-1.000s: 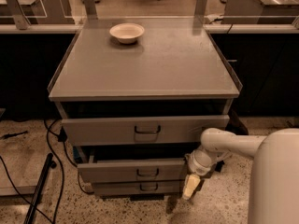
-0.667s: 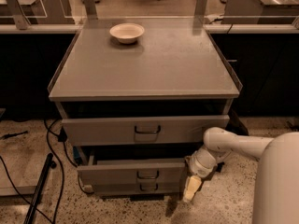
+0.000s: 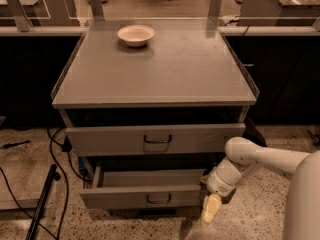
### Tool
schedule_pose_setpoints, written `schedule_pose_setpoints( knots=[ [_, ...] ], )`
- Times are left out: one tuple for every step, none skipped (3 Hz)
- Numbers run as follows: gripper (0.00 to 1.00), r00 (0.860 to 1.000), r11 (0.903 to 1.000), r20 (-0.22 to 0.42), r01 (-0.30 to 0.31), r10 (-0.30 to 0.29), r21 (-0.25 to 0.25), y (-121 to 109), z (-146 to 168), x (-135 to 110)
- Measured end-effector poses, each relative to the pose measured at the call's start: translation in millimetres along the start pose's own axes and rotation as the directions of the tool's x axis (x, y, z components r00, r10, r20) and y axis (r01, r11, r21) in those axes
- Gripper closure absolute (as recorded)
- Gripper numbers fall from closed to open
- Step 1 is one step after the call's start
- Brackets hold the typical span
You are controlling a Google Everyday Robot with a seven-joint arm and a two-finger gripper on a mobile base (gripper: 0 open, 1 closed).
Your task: Open middle drawer
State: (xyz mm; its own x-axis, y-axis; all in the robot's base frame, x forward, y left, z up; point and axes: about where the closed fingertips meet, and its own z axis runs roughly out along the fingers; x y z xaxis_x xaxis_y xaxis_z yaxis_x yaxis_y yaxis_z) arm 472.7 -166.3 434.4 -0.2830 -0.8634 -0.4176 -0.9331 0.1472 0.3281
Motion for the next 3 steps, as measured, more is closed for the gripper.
schedule_pose_setpoints(
  knots=[
    [0.00, 0.999, 0.9954, -0.010, -0.039, 0.038, -0.088, 27.0, -8.0, 5.5],
    [0.00, 0.996, 0.9705, -0.048, -0.087, 0.078, -0.225, 57.0, -13.7, 13.8],
    [0.00, 0.996, 0.9705, -0.048, -0.087, 0.078, -0.225, 57.0, -13.6, 13.8]
  ],
)
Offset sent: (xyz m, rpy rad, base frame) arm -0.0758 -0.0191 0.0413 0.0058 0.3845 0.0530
